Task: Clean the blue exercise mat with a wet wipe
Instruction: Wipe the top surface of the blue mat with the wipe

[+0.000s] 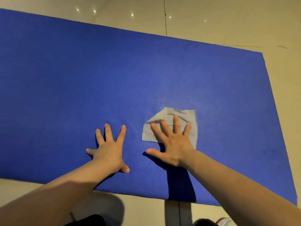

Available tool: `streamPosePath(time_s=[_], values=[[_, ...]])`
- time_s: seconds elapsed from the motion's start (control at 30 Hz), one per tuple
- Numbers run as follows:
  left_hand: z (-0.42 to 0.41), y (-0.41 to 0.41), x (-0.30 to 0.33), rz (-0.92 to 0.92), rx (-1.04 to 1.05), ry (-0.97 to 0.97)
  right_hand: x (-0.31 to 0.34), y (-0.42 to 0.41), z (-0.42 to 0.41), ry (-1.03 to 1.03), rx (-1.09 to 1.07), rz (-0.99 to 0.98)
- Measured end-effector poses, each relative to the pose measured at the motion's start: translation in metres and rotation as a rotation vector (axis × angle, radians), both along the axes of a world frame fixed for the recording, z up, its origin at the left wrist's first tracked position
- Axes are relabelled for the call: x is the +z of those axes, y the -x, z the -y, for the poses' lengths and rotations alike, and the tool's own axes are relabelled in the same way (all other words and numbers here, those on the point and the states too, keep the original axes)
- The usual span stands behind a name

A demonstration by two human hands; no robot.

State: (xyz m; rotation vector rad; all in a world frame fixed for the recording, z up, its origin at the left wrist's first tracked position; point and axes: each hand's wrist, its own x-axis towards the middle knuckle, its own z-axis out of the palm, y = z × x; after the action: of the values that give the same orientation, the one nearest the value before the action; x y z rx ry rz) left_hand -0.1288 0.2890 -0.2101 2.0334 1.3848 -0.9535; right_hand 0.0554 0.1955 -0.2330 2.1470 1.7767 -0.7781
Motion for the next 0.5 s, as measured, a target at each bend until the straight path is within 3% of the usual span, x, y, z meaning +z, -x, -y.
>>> streamPosePath(time_s=[0.17,0.27,0.37,0.5], values=[[-0.007,0.005,0.003,0.106,-0.031,-0.085,-0.009,-0.006,-0.026,-0.013,0.157,-0.004],[-0.034,-0.007,0.009,0.110,-0.165,-0.194,-0.012,-0.056,-0.040,-0.044,-0.066,0.025],[-0.071,-0.022,0.011,0.038,-0.145,-0.179,-0.006,-0.095,-0.051,0.010,-0.276,0.076],[-0.103,-0.044,0.005,-0.064,-0.184,-0.084,-0.007,-0.080,-0.073,-0.013,-0.345,0.068]])
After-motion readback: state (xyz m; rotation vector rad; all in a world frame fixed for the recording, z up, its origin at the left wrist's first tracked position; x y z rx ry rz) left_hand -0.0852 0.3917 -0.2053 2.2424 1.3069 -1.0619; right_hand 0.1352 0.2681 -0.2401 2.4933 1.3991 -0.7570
